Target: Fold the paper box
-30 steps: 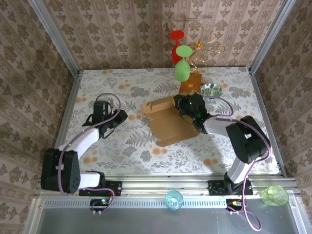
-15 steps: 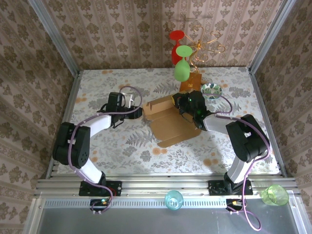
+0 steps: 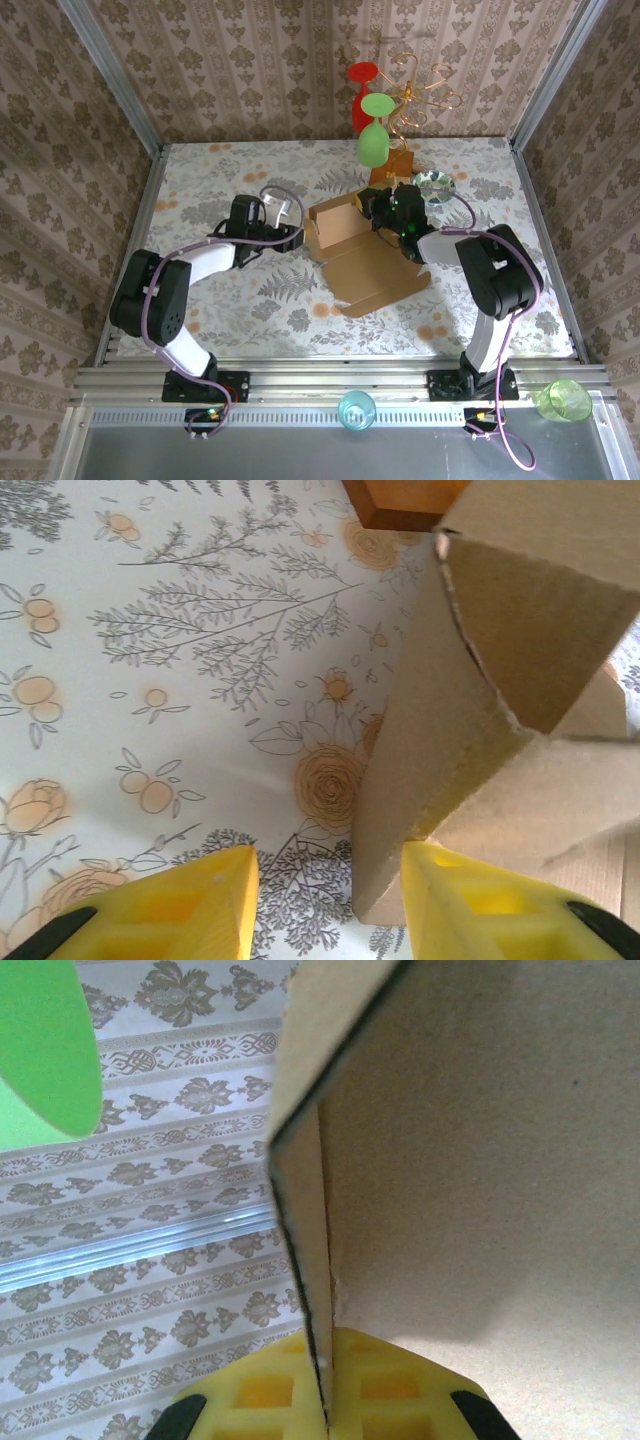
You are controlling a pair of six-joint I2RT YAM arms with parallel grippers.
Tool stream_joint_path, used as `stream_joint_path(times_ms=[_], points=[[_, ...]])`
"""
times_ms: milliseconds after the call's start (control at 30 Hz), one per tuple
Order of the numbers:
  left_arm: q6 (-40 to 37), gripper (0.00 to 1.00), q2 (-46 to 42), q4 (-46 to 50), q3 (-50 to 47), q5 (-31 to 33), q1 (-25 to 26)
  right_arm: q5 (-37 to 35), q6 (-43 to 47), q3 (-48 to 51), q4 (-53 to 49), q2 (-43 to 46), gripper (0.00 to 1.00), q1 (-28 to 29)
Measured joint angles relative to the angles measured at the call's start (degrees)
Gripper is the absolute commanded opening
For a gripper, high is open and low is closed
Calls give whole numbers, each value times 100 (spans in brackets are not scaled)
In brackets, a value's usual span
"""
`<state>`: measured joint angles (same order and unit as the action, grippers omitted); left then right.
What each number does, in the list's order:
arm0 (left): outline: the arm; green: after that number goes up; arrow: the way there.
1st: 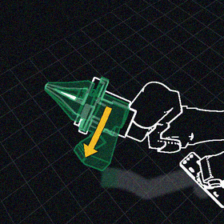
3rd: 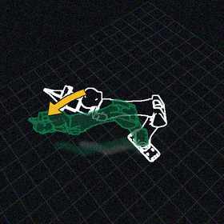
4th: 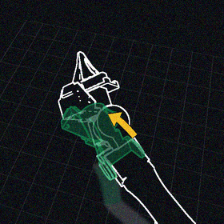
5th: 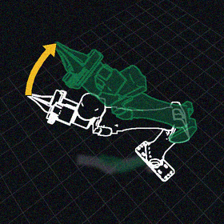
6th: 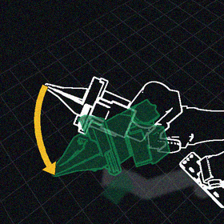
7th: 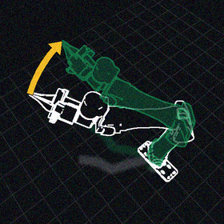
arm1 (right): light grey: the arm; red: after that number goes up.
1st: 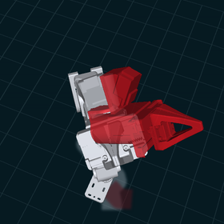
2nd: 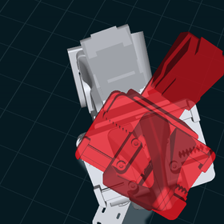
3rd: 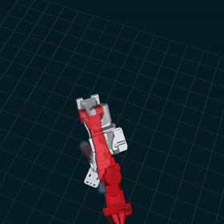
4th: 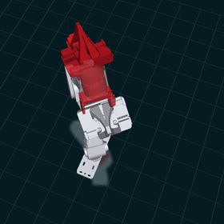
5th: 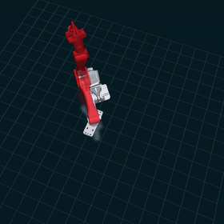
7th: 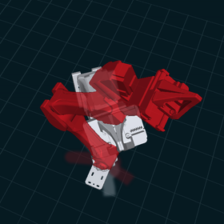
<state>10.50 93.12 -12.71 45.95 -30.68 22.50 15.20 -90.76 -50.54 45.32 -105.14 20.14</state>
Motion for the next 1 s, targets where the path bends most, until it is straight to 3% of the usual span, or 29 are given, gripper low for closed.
stream_joint_path(times_ms=[567, 733, 1000], points=[[299, 46, -105, -656, -282, 70, 544, 210, -4, 0, 208, -111, 0, -28], [385, 42, -105, -743, -282, 160, 660, 223, -4, 0, 212, -111, 0, -28], [686, 37, -138, -883, -367, 1137, 1014, 221, -90, 153, 608, -111, 0, -28]])
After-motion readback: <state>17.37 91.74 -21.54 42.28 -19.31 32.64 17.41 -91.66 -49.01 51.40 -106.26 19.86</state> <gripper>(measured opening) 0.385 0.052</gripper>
